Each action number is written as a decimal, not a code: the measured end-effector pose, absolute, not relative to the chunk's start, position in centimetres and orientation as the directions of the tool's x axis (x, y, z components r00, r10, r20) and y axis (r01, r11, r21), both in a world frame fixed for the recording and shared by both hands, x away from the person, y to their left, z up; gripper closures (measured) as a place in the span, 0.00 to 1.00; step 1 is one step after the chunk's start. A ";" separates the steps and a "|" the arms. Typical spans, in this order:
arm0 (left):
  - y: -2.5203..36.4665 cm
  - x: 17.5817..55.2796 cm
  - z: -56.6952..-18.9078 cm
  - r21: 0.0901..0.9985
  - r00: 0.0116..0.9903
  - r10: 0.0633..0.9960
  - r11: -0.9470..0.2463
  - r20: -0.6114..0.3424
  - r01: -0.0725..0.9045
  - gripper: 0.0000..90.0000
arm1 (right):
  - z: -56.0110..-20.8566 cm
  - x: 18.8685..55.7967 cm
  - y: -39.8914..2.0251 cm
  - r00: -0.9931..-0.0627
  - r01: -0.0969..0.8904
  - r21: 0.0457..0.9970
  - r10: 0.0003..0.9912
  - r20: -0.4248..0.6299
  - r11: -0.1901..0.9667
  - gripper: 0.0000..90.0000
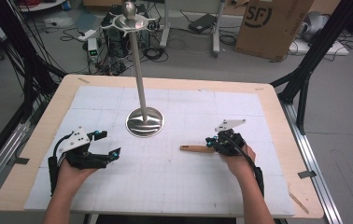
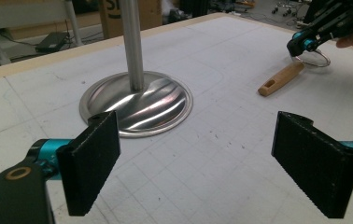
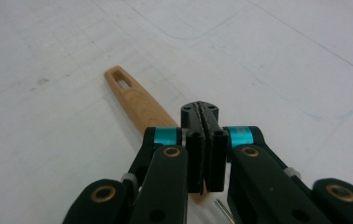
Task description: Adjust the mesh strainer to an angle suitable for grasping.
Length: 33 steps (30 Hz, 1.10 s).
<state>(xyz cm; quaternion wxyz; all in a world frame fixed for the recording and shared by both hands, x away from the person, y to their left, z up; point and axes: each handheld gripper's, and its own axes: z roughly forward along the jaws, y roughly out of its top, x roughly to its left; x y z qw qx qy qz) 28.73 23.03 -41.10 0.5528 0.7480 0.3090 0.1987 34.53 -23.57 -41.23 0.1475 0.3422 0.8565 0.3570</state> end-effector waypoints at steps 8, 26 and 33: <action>23.0 28.8 -41.1 0.950 0.731 0.681 -0.197 -0.046 0.243 0.18 | -42.3 34.7 -25.5 -0.672 0.538 0.693 0.740 0.010 0.479 0.99; 23.0 28.7 -41.2 0.949 0.731 0.681 -0.199 -0.046 0.245 0.18 | -43.4 32.3 -27.3 -0.673 0.555 0.665 0.739 0.007 0.499 0.99; 22.8 28.7 -41.2 0.948 0.734 0.678 -0.203 -0.045 0.246 0.18 | -43.3 30.3 -28.5 -0.674 0.559 0.658 0.739 0.005 0.505 0.99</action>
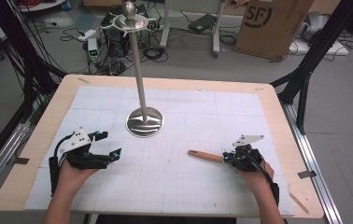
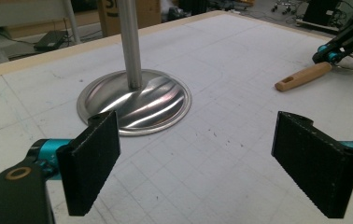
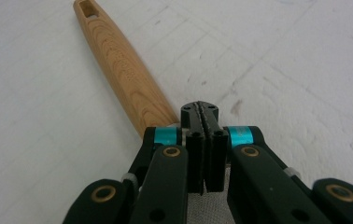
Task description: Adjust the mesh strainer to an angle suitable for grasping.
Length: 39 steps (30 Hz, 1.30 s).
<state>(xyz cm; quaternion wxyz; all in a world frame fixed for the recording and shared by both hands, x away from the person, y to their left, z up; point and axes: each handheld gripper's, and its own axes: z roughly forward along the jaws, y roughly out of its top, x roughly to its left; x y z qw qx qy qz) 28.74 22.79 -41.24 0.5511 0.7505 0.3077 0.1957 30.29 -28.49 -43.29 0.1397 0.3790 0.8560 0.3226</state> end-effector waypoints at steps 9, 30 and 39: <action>22.7 28.7 -41.3 0.946 0.733 0.678 -0.206 -0.046 0.250 0.18 | -42.2 29.5 -28.6 -0.682 0.528 0.690 0.731 -0.004 0.496 0.99; 22.9 28.7 -41.2 0.950 0.735 0.677 -0.196 -0.050 0.245 0.18 | -41.6 30.5 -19.8 -0.827 0.409 0.679 0.561 -0.006 0.610 0.99; 22.8 28.8 -41.3 0.948 0.735 0.676 -0.196 -0.053 0.249 0.18 | -42.8 31.8 -19.0 -0.819 0.439 0.643 0.574 -0.002 0.628 0.99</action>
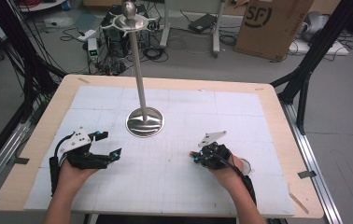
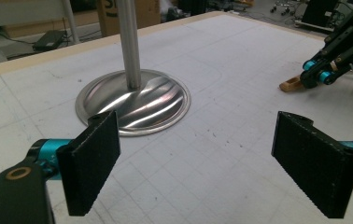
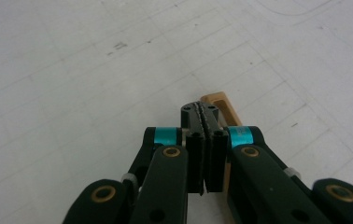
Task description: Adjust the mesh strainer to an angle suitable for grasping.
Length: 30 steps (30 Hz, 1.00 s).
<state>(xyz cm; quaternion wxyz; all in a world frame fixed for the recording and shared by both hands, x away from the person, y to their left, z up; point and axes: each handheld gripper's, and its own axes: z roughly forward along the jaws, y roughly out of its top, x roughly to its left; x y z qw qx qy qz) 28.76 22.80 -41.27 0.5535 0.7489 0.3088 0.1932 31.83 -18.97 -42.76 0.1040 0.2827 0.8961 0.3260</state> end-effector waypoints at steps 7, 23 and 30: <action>22.9 28.8 -41.3 0.948 0.732 0.679 -0.196 -0.053 0.250 0.18 | -43.3 33.4 -18.9 -0.797 0.470 0.638 0.604 0.011 0.610 0.99; 23.0 28.8 -41.2 0.949 0.735 0.676 -0.194 -0.053 0.247 0.18 | -42.3 33.2 -20.1 -0.779 0.475 0.685 0.626 0.036 0.552 0.97; 23.0 28.7 -41.2 0.950 0.736 0.675 -0.195 -0.050 0.244 0.18 | -41.1 31.6 -21.6 -0.786 0.438 0.741 0.617 0.041 0.509 0.90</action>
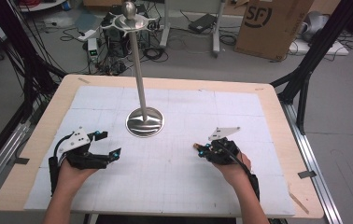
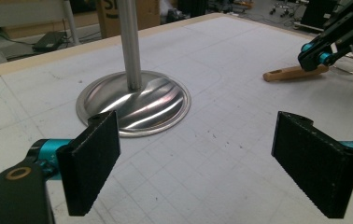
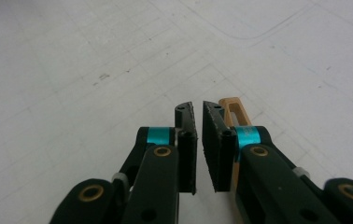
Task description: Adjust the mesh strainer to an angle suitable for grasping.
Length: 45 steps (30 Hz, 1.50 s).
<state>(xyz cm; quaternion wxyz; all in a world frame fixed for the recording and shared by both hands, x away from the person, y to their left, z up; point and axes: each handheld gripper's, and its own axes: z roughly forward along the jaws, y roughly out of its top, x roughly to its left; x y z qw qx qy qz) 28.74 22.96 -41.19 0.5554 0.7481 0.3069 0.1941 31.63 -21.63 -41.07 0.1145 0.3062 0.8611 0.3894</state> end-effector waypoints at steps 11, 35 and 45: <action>22.6 28.7 -41.2 0.950 0.743 0.668 -0.201 -0.047 0.240 0.18 | -40.1 29.3 -24.5 -0.772 0.397 0.827 0.632 0.066 0.399 0.81; 23.0 28.7 -40.9 0.959 0.750 0.659 -0.171 -0.060 0.227 0.18 | -40.2 28.6 -26.9 -0.714 0.403 0.850 0.698 0.060 0.339 0.44; 23.0 28.8 -41.1 0.955 0.750 0.659 -0.182 -0.058 0.234 0.18 | -40.3 28.8 -27.6 -0.692 0.413 0.844 0.721 0.047 0.342 0.39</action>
